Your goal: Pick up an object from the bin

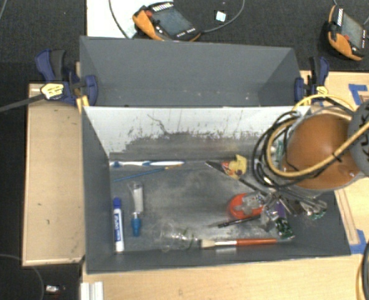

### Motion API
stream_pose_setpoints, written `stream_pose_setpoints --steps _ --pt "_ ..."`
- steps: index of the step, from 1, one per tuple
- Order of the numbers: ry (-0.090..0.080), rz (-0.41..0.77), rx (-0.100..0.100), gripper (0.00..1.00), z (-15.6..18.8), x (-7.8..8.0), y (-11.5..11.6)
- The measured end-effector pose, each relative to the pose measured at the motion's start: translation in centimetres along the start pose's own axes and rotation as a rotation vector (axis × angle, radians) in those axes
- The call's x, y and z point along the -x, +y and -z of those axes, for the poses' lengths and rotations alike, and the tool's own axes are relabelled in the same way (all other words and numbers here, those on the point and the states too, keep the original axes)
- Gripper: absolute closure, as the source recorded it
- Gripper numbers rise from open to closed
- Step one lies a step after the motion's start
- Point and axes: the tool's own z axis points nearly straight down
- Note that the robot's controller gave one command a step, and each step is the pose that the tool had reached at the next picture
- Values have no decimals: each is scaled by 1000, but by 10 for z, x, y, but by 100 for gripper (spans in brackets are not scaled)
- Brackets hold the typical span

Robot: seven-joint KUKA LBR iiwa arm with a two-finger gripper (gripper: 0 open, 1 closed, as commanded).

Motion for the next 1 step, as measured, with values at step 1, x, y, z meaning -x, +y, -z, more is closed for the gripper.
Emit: stream_pose_setpoints --steps 1 --pt "-1 -4 0 100 13 0 0"
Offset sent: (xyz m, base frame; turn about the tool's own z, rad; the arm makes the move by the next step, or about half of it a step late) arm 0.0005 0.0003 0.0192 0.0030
